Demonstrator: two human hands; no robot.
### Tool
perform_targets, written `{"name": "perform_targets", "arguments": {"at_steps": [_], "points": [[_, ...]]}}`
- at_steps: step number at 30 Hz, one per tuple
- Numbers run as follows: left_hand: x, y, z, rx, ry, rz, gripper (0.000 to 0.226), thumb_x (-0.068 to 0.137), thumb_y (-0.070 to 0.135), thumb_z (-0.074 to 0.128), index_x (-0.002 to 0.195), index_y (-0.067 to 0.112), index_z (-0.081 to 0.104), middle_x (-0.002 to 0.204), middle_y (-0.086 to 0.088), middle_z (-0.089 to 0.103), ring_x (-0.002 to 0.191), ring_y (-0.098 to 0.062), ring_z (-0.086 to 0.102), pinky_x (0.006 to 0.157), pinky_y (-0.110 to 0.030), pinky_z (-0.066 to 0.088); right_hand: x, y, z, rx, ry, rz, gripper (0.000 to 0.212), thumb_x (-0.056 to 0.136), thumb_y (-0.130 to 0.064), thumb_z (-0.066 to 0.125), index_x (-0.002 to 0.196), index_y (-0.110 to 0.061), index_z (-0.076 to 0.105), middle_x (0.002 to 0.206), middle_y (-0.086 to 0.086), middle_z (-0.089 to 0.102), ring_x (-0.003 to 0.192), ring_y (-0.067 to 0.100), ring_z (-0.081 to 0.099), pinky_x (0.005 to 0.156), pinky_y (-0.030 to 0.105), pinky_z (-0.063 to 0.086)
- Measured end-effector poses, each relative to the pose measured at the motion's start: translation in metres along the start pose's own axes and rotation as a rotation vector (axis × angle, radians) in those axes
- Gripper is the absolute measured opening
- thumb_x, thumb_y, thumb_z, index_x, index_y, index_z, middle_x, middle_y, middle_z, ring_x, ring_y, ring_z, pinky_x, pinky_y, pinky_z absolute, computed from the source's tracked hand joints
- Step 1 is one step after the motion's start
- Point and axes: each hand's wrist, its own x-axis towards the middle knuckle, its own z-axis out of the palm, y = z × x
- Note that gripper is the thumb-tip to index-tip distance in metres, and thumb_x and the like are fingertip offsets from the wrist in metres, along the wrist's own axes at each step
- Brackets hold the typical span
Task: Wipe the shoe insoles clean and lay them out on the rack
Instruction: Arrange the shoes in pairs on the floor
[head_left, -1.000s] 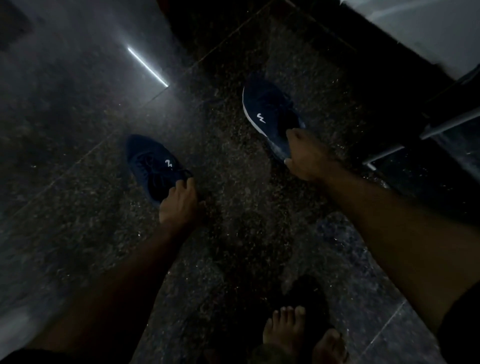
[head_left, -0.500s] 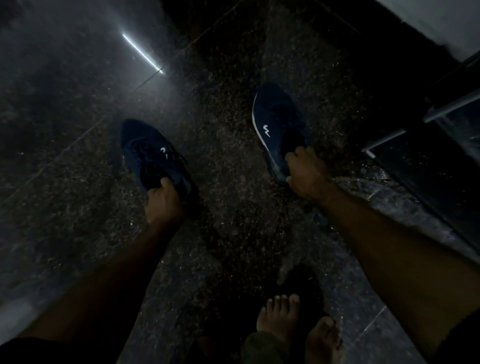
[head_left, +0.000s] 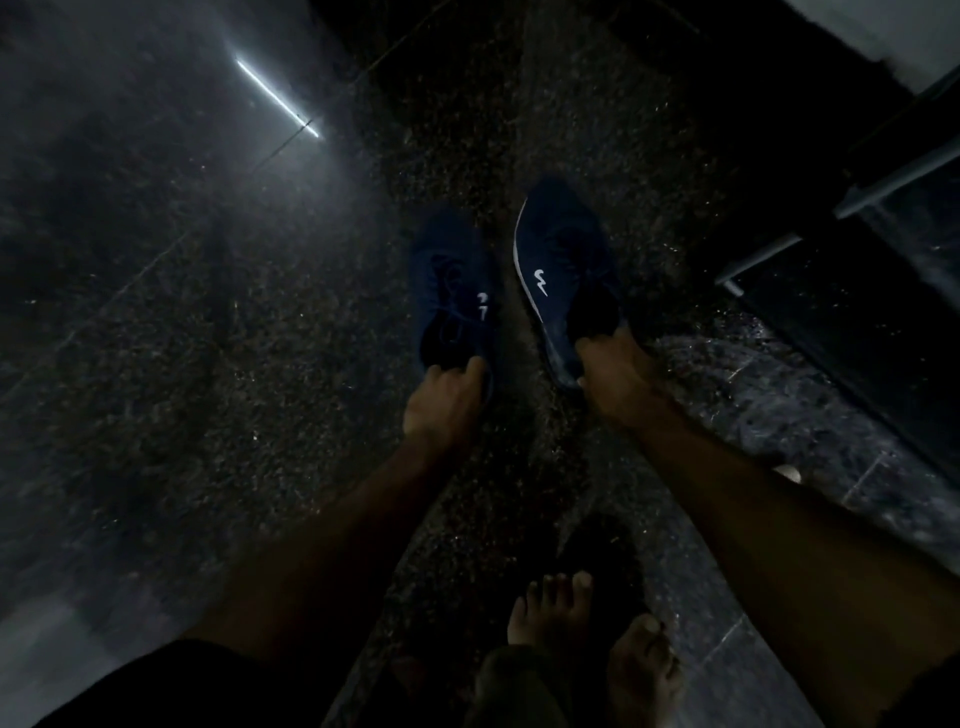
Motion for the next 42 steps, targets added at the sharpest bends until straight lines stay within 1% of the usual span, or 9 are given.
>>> {"name": "perform_targets", "arguments": {"at_steps": [6,11,15,18,21,27,35,38,42], "points": [[0.049,0.027,0.045,-0.004,-0.066,0.024,0.037,0.098,0.021,0.047,0.133,0.013,0.034,0.122,-0.014,0.057,0.114,-0.033,0.047,0.074,-0.039,0.038,-0.018,0.006,0.007,0.059,0.015,0.049,0.022,0.097,-0.013,0.052,0.119,-0.008,0.051,0.119,0.015,0.059,0.121,0.032,0.046,0.094,0.037,0.044],[0.047,0.022,0.043,-0.038,-0.019,0.098,0.039,0.099,0.024,0.048,0.133,0.012,0.035,0.125,-0.015,0.054,0.115,-0.031,0.047,0.080,-0.040,0.043,-0.024,0.008,0.002,0.162,0.035,0.050,0.020,0.097,-0.010,0.049,0.117,-0.008,0.052,0.115,0.018,0.058,0.109,0.034,0.053,0.083,0.038,0.047],[0.037,0.010,0.045,-0.192,0.223,0.078,0.042,0.096,0.046,0.050,0.124,0.016,0.046,0.123,-0.008,0.049,0.110,-0.027,0.049,0.089,-0.043,0.044,-0.030,0.006,-0.009,0.312,0.147,0.085,0.015,0.096,-0.012,0.047,0.108,-0.006,0.054,0.106,0.018,0.054,0.095,0.036,0.056,0.078,0.042,0.047],[0.034,-0.002,0.042,-0.240,0.351,0.079,0.043,0.097,0.045,0.049,0.126,0.014,0.050,0.124,-0.009,0.051,0.109,-0.028,0.053,0.091,-0.043,0.045,-0.026,0.001,-0.028,0.445,0.200,0.068,0.005,0.092,-0.001,0.049,0.094,-0.005,0.052,0.106,0.018,0.053,0.095,0.030,0.059,0.083,0.041,0.052],[0.035,-0.009,0.028,-0.244,0.395,0.058,0.040,0.099,0.041,0.047,0.128,0.012,0.051,0.123,-0.010,0.053,0.107,-0.029,0.055,0.087,-0.040,0.045,-0.016,-0.007,-0.053,0.384,0.316,-0.010,0.015,0.089,0.003,0.055,0.083,-0.009,0.047,0.094,0.018,0.058,0.092,0.030,0.056,0.072,0.033,0.048],[0.030,-0.042,0.002,-0.266,0.499,-0.086,0.036,0.101,0.038,0.043,0.120,0.007,0.050,0.120,-0.015,0.054,0.107,-0.033,0.054,0.085,-0.042,0.044,-0.004,-0.060,-0.109,0.276,0.359,-0.106,0.011,0.096,-0.013,0.054,0.106,-0.007,0.052,0.109,0.015,0.055,0.101,0.030,0.053,0.073,0.035,0.045],[0.015,-0.097,-0.001,-0.337,0.646,-0.175,0.036,0.102,0.032,0.041,0.125,0.007,0.053,0.117,-0.015,0.059,0.102,-0.033,0.059,0.079,-0.041,0.045,-0.015,-0.150,-0.112,0.208,0.373,-0.258,0.013,0.098,-0.016,0.050,0.111,-0.013,0.052,0.108,0.008,0.060,0.108,0.026,0.051,0.064,0.033,0.036],[0.004,-0.102,0.007,-0.321,0.631,-0.150,0.036,0.102,0.029,0.039,0.124,0.005,0.053,0.114,-0.017,0.060,0.099,-0.034,0.058,0.076,-0.041,0.045,-0.024,-0.169,-0.092,0.181,0.315,-0.304,0.018,0.096,-0.011,0.049,0.114,-0.013,0.052,0.111,0.007,0.060,0.112,0.026,0.049,0.066,0.033,0.037],[-0.007,-0.109,0.027,-0.129,0.411,-0.073,0.068,0.087,0.045,0.014,0.128,0.005,0.050,0.116,-0.016,0.055,0.102,-0.033,0.054,0.080,-0.042,0.044,-0.032,-0.177,-0.061,0.165,0.217,-0.285,0.019,0.095,-0.010,0.048,0.114,-0.012,0.052,0.111,0.007,0.061,0.115,0.025,0.048,0.071,0.035,0.044]]}}
